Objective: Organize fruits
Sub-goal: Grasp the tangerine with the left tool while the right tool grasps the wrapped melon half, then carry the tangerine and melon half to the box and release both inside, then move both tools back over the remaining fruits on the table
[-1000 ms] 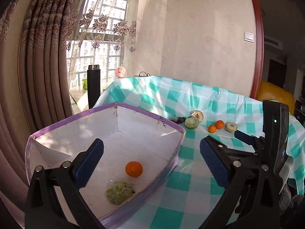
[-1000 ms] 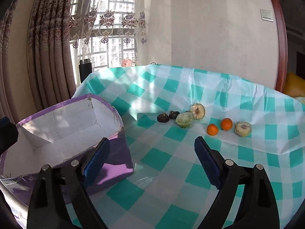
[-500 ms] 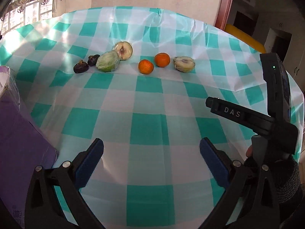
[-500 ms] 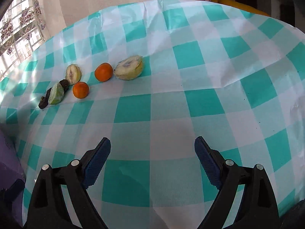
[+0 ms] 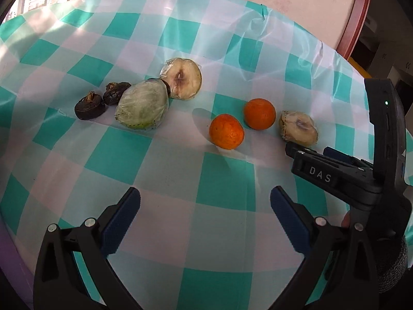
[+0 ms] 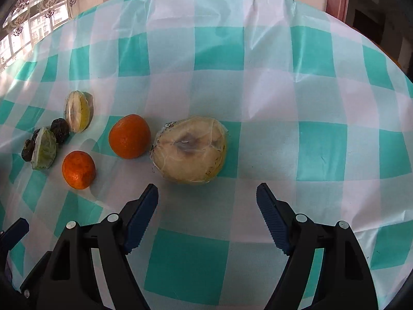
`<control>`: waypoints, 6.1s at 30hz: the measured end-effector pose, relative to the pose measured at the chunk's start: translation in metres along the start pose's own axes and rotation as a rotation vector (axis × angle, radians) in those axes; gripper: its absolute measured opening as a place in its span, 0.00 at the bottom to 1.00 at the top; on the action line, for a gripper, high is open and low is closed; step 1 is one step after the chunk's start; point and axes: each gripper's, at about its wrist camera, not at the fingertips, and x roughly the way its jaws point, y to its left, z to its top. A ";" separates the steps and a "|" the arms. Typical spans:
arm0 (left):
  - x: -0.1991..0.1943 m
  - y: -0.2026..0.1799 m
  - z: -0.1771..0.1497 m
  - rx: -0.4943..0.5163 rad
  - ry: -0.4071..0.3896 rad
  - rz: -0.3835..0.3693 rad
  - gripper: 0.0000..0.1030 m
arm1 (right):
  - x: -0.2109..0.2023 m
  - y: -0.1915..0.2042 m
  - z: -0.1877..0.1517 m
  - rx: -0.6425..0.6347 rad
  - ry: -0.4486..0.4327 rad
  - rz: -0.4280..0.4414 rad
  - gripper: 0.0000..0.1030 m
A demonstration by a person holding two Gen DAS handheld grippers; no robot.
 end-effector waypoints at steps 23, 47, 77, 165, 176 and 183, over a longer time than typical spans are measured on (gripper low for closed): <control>0.062 -0.026 0.062 0.126 0.030 0.119 0.52 | 0.015 -0.026 0.021 0.087 -0.001 0.100 0.58; 0.008 0.034 0.032 -0.004 -0.050 0.007 0.34 | -0.001 -0.070 -0.001 0.357 -0.116 0.235 0.58; -0.108 0.052 -0.108 -0.097 -0.058 -0.044 0.34 | -0.113 0.019 -0.140 0.180 -0.042 0.382 0.58; -0.330 0.246 -0.147 -0.453 -0.231 0.349 0.97 | -0.246 0.324 -0.160 -0.596 -0.173 0.336 0.77; -0.340 0.159 -0.169 -0.184 -0.615 0.325 0.98 | -0.232 0.193 -0.150 -0.214 -0.418 0.375 0.86; -0.275 0.072 -0.168 0.076 -0.524 0.120 0.98 | -0.175 0.074 -0.140 0.161 -0.366 0.136 0.86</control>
